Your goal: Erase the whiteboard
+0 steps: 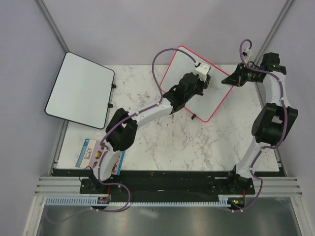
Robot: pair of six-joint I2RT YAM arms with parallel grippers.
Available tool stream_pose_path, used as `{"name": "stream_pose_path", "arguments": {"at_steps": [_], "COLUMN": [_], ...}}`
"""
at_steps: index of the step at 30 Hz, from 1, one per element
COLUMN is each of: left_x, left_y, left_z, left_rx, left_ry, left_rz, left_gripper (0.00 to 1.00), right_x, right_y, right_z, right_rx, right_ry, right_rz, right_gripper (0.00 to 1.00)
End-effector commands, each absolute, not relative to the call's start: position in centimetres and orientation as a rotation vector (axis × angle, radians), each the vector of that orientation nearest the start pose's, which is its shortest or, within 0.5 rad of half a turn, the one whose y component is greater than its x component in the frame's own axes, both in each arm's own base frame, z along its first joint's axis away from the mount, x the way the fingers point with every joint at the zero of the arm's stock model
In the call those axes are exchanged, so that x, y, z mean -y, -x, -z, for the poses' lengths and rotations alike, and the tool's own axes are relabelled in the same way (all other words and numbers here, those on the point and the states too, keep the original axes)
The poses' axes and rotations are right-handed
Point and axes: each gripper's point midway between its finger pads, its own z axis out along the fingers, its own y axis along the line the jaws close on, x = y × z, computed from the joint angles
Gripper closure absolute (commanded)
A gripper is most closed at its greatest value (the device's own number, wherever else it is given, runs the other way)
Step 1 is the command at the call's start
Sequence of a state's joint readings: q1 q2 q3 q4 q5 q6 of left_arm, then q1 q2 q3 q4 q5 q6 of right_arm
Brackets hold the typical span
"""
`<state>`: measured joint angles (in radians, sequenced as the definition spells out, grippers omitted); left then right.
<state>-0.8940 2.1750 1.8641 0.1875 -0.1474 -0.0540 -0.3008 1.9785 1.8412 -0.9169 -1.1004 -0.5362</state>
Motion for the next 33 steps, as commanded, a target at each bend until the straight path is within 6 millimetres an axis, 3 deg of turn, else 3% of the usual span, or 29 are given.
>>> {"name": "stream_pose_path", "arguments": {"at_steps": [1, 2, 3, 4, 6, 8, 9, 15, 16, 18, 19, 23, 27, 30, 33], "left_x": [47.8, 47.9, 48.1, 48.5, 48.7, 49.6, 50.1, 56.0, 57.7, 59.1, 60.3, 62.2, 62.0, 60.3, 56.4], "left_y": [-49.1, -49.6, -50.2, -50.8, -51.2, -50.7, -50.1, -43.2, -41.2, -39.3, -37.4, -35.5, -37.2, -40.4, -45.1], "left_z": [-20.8, -20.8, -18.8, -20.3, -19.0, -19.3, -18.6, -18.6, -18.5, -18.7, -18.7, -17.4, -16.9, -16.6, -16.4], "left_rx": [-1.695, -1.687, -1.711, -1.681, -1.697, -1.688, -1.696, -1.615, -1.595, -1.568, -1.550, -1.566, -1.604, -1.661, -1.730], "left_ry": [-0.443, -0.446, -0.464, -0.452, -0.475, -0.501, -0.532, -0.768, -0.828, -0.883, -0.929, -0.973, -0.874, -0.725, -0.554], "left_rz": [0.383, 0.367, 0.335, 0.331, 0.297, 0.345, 0.369, 0.554, 0.603, 0.640, 0.682, 0.706, 0.653, 0.600, 0.541], "left_gripper": [0.98, 0.98, 0.98, 0.98, 0.98, 0.98, 0.98, 0.98, 0.98, 0.98, 0.98, 0.98, 0.98, 0.98, 0.98], "right_x": [-0.1, 0.0, 0.1, 0.3, 0.2, 0.2, 0.1, -0.3, -0.3, -0.5, -0.6, -0.7, -0.8, -0.9, -0.8], "right_y": [-41.0, -40.9, -40.9, -40.7, -40.5, -40.3, -40.3, -40.6, -40.6, -40.6, -40.6, -40.6, -40.5, -40.3, -40.3], "right_z": [-11.1, -11.1, -11.0, -10.9, -10.8, -10.7, -10.7, -11.0, -11.1, -11.2, -11.2, -11.5, -11.3, -11.3, -11.4], "right_rx": [-2.438, -2.442, -2.448, -2.460, -2.463, -2.467, -2.463, -2.450, -2.448, -2.447, -2.446, -2.440, -2.443, -2.445, -2.445], "right_ry": [0.659, 0.662, 0.660, 0.660, 0.666, 0.661, 0.664, 0.662, 0.665, 0.669, 0.671, 0.674, 0.675, 0.680, 0.677], "right_rz": [-0.849, -0.842, -0.836, -0.826, -0.825, -0.835, -0.837, -0.853, -0.852, -0.853, -0.855, -0.849, -0.857, -0.857, -0.853], "right_gripper": [1.00, 1.00, 1.00, 1.00, 1.00, 1.00, 1.00, 1.00, 1.00, 1.00, 1.00, 1.00, 1.00, 1.00, 1.00]}}
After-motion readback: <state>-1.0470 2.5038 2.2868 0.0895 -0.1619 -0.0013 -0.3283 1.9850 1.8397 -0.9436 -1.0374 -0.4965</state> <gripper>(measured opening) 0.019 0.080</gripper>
